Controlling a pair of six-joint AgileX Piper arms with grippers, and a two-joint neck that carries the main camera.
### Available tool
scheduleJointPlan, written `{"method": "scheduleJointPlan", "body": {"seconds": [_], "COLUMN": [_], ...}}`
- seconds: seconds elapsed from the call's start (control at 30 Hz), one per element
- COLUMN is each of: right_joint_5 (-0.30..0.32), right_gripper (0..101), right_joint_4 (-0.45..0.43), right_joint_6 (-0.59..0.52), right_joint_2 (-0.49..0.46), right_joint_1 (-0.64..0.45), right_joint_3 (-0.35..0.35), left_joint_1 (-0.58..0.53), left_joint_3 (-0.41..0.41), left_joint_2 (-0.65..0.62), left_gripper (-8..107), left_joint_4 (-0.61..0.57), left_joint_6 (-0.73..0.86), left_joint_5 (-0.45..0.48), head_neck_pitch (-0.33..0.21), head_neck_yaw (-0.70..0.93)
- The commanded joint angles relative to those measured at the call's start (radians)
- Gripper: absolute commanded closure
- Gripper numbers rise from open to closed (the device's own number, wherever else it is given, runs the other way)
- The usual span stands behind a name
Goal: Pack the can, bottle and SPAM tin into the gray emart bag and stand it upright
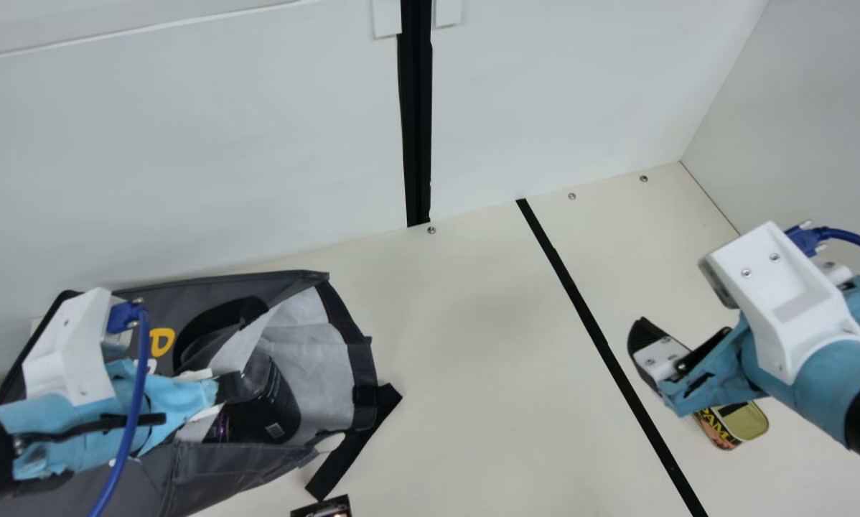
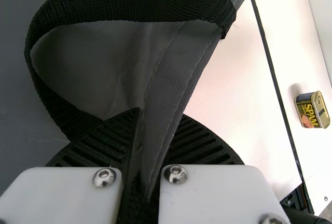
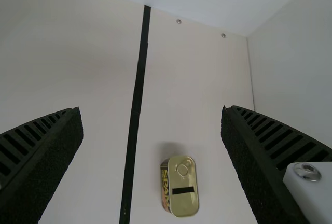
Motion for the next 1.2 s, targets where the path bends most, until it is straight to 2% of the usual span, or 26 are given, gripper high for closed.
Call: {"method": "scheduleJointPlan", "body": {"seconds": [0.0,0.37,0.57,0.8,1.17], "right_joint_5": [0.018,0.141,0.196,0.196,0.196], "right_gripper": [6,6,6,6,6], "right_joint_4": [-0.053,-0.224,-0.276,-0.276,-0.214], "right_joint_6": [0.064,0.247,0.33,0.361,0.318], "right_joint_2": [-0.006,-0.056,-0.082,-0.109,-0.143], "right_joint_1": [0.009,0.087,0.125,0.102,0.004], "right_joint_3": [-0.007,-0.04,-0.047,-0.016,0.0], "left_joint_1": [0.0,0.0,0.0,0.0,0.0], "left_joint_3": [0.0,0.0,0.0,0.0,0.0], "left_joint_2": [0.0,0.0,0.0,0.0,0.0], "left_gripper": [107,107,107,107,107], "left_joint_4": [0.0,0.0,0.0,0.0,0.0], "left_joint_6": [0.0,0.0,0.0,0.0,0.0], "left_joint_5": [0.0,0.0,0.0,0.0,0.0], "head_neck_pitch": [-0.023,-0.023,-0.023,-0.023,-0.023], "head_neck_yaw": [-0.002,-0.002,-0.002,-0.002,-0.002]}}
